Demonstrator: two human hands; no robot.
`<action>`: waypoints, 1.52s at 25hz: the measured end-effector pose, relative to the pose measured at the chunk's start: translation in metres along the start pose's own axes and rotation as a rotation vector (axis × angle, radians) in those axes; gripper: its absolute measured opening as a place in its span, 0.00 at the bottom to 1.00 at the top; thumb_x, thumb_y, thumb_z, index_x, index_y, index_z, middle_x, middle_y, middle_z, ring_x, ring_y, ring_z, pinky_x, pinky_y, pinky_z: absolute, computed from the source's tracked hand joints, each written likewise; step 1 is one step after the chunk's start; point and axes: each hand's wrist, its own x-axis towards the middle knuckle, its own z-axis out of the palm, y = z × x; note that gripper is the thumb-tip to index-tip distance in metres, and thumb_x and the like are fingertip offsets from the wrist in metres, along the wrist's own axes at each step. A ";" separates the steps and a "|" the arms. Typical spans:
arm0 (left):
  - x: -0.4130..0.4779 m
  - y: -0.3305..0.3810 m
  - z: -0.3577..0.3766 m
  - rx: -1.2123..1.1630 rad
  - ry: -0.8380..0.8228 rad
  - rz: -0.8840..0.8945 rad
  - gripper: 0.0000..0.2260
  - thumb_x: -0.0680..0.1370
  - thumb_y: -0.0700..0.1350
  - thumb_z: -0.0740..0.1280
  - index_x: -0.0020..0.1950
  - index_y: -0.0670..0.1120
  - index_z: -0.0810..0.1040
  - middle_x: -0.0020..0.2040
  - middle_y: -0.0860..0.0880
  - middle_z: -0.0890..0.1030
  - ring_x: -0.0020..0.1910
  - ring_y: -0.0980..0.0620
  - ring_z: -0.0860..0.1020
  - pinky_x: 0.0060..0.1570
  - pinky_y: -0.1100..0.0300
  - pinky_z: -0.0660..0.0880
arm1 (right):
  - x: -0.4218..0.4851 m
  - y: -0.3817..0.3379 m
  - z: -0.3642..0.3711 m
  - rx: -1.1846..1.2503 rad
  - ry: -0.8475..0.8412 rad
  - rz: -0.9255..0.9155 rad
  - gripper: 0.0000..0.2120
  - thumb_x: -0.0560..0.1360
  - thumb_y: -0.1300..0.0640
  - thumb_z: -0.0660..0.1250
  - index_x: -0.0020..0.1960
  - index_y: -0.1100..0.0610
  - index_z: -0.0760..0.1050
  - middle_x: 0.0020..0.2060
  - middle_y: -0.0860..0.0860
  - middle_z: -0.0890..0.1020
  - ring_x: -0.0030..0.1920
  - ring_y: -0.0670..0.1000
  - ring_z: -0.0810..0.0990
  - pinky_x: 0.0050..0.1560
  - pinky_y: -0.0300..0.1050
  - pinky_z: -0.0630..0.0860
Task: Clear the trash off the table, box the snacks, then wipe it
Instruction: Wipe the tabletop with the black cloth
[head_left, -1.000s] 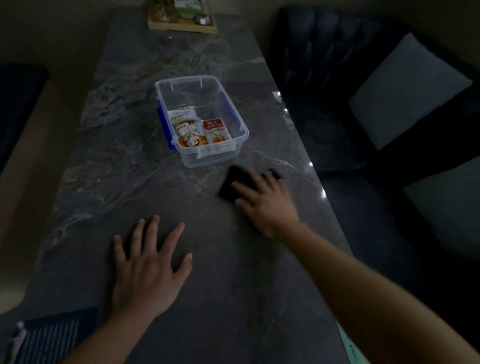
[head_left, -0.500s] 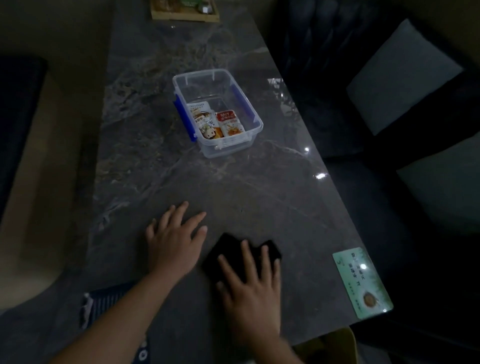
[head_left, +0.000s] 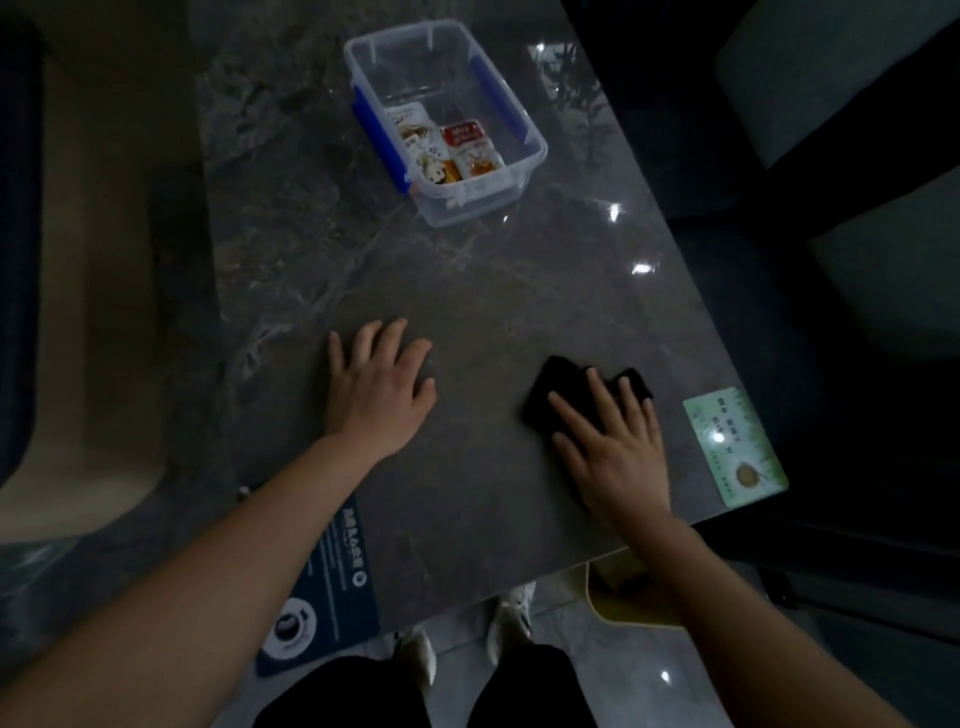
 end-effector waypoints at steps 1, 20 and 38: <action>0.004 0.006 0.000 -0.006 0.005 -0.022 0.21 0.77 0.59 0.58 0.69 0.56 0.67 0.74 0.44 0.66 0.74 0.41 0.59 0.70 0.27 0.53 | 0.013 0.011 -0.003 0.027 -0.005 0.078 0.24 0.81 0.32 0.41 0.77 0.30 0.48 0.82 0.47 0.49 0.81 0.59 0.44 0.79 0.62 0.44; 0.086 0.081 0.031 0.081 0.079 -0.257 0.30 0.76 0.70 0.47 0.77 0.63 0.53 0.79 0.41 0.58 0.79 0.38 0.50 0.71 0.27 0.44 | 0.182 0.060 -0.034 0.087 0.022 0.099 0.26 0.79 0.30 0.39 0.76 0.29 0.48 0.82 0.46 0.47 0.80 0.61 0.41 0.78 0.64 0.40; 0.088 0.084 0.012 0.128 -0.098 -0.270 0.32 0.75 0.70 0.42 0.78 0.64 0.48 0.81 0.43 0.53 0.80 0.39 0.48 0.72 0.29 0.40 | 0.223 0.071 -0.049 0.154 -0.124 0.065 0.30 0.74 0.25 0.36 0.75 0.27 0.39 0.81 0.46 0.39 0.79 0.59 0.34 0.76 0.64 0.32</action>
